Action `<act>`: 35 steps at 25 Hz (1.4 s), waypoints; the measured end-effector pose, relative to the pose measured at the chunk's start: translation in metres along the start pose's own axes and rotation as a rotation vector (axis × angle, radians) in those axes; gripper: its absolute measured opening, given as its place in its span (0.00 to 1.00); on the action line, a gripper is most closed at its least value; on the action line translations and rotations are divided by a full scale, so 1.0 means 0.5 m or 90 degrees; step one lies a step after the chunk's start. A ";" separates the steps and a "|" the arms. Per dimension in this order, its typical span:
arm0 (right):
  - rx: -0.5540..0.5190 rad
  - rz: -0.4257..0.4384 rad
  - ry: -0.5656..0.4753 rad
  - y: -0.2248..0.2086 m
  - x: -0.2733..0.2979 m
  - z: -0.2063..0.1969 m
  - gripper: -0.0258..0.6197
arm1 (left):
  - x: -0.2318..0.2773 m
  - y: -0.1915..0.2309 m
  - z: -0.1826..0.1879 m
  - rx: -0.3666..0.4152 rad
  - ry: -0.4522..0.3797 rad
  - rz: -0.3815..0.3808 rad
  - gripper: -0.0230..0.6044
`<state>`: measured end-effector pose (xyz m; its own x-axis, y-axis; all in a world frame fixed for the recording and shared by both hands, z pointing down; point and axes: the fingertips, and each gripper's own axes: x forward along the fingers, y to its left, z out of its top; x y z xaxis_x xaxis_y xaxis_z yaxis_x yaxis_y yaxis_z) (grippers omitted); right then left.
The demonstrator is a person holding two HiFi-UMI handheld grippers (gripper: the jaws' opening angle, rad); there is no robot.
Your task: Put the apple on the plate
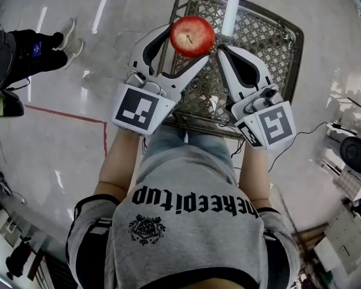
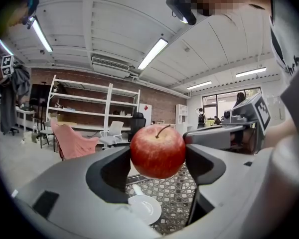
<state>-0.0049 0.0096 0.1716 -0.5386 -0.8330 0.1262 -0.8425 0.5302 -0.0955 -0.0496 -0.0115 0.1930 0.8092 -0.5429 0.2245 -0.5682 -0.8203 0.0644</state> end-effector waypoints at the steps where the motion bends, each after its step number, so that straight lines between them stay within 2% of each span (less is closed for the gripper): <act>1: 0.002 0.001 0.002 -0.005 0.003 -0.004 0.05 | 0.005 0.002 -0.005 -0.003 0.003 0.002 0.65; 35: 0.051 0.055 0.058 -0.095 0.042 -0.122 0.05 | 0.113 0.025 -0.121 -0.044 0.074 0.067 0.65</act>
<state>0.0229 -0.0237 0.2390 -0.6115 -0.7648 0.2029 -0.7908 0.5823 -0.1885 -0.0199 -0.0417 0.2653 0.7247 -0.5971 0.3439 -0.6607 -0.7438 0.1007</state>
